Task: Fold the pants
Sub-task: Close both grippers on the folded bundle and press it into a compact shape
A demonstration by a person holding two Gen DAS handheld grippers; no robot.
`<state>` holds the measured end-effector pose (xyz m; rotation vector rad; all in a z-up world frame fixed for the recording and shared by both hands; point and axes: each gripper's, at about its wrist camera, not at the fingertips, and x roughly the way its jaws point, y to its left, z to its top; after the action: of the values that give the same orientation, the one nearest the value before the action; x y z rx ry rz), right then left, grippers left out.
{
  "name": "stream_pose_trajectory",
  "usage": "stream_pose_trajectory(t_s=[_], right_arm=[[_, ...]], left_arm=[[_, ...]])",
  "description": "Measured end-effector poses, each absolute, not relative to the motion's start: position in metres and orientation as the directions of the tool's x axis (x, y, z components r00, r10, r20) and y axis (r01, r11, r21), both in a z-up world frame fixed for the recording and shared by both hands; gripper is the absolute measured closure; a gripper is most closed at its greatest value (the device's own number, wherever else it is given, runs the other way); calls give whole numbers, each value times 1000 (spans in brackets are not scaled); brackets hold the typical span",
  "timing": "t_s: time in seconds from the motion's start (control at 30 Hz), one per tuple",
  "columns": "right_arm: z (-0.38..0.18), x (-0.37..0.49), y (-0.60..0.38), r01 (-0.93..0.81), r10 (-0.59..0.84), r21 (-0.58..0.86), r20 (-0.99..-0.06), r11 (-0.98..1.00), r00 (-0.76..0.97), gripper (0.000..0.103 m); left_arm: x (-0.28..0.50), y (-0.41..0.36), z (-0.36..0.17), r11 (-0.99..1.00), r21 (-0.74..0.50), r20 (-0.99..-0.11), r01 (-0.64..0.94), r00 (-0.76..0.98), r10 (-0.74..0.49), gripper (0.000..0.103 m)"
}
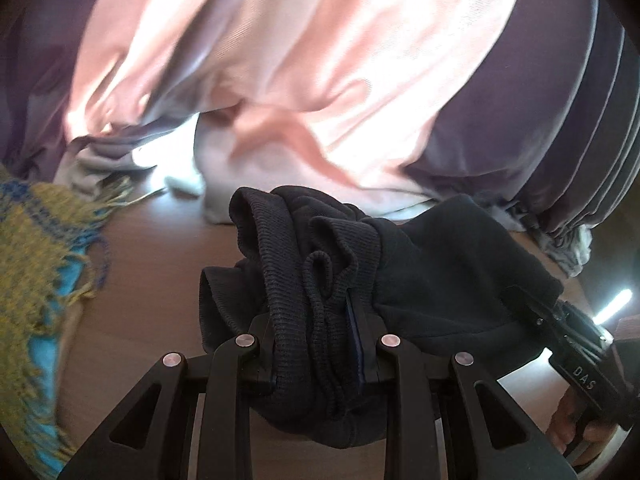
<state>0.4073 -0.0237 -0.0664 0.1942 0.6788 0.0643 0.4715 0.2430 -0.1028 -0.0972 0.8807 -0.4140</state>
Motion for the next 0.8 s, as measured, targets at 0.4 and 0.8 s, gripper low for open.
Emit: stream_pose_trajectory(t_s=[0.4,0.8], right_arm=[[-100,405,30,-50,131,134,-715,990,687,67],[-120,398,18,38,93,142,-804,989,587,48]], left_arm=[[469,279,-145,934,-213,-806,288,488,-335,76],[466,281,-148,943,-180,-830,281,471,-299,70]])
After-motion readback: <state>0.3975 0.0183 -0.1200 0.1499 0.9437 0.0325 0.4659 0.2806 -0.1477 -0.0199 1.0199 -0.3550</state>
